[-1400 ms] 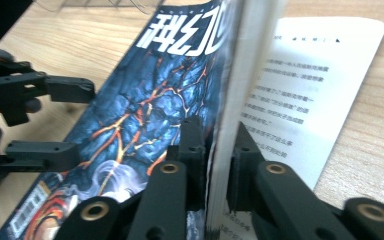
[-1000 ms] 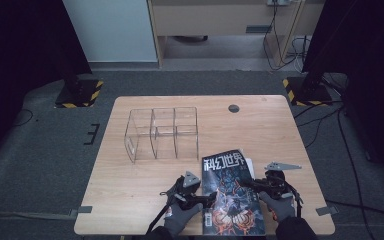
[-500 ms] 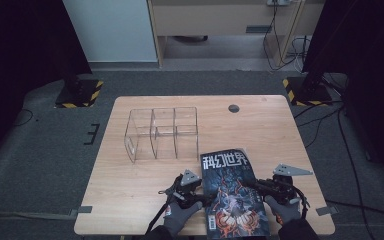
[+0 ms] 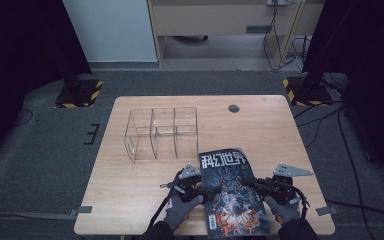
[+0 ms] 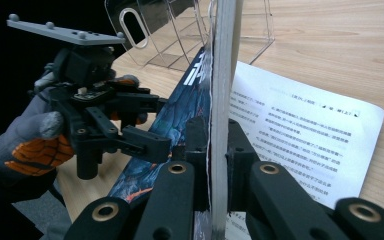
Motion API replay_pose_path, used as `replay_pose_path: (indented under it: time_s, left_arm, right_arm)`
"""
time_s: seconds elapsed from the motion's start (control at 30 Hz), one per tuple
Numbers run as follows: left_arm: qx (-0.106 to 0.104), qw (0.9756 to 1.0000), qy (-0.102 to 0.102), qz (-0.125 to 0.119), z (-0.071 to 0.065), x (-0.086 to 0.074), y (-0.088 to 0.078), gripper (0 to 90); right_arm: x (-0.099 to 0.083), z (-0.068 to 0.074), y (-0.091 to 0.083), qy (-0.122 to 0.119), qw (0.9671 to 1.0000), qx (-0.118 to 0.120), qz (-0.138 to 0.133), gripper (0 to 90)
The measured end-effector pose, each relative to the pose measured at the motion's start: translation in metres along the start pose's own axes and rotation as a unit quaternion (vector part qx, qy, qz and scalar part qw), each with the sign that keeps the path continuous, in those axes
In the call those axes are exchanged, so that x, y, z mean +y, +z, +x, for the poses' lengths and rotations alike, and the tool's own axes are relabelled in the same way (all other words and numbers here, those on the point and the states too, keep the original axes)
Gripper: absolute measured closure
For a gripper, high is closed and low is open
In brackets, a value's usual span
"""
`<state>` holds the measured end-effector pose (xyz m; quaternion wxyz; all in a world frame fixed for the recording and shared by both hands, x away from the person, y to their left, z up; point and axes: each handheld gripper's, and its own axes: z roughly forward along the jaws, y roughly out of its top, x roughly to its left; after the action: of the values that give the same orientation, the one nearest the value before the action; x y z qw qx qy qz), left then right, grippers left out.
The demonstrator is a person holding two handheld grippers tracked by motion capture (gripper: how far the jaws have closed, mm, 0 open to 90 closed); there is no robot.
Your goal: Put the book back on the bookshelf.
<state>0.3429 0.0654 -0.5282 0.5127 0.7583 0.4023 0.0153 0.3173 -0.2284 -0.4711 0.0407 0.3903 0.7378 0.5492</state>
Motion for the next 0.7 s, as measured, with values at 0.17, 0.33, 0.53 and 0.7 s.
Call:
replay_pose_path:
  time_s: [0.17,0.33,0.53,0.7]
  left_arm:
    - [-0.022,0.9997,-0.004,0.009,-0.003,-0.003,0.006,15.7]
    - [-0.012,0.9998,-0.002,0.016,-0.009,-0.003,0.005,17.8]
    - [-0.002,0.9999,-0.005,0.012,-0.011,0.0,-0.001,28.3]
    - [-0.016,0.9999,0.0,0.002,-0.019,0.007,-0.005,28.1]
  right_arm:
    - [0.001,0.003,0.002,-0.007,1.0,0.004,-0.003,84.7]
    - [0.0,0.001,0.005,-0.004,1.0,0.002,0.002,84.7]
    - [-0.001,-0.002,0.006,0.003,1.0,-0.004,0.007,84.6]
    - [-0.002,-0.003,0.008,0.001,0.9999,-0.01,0.012,84.6]
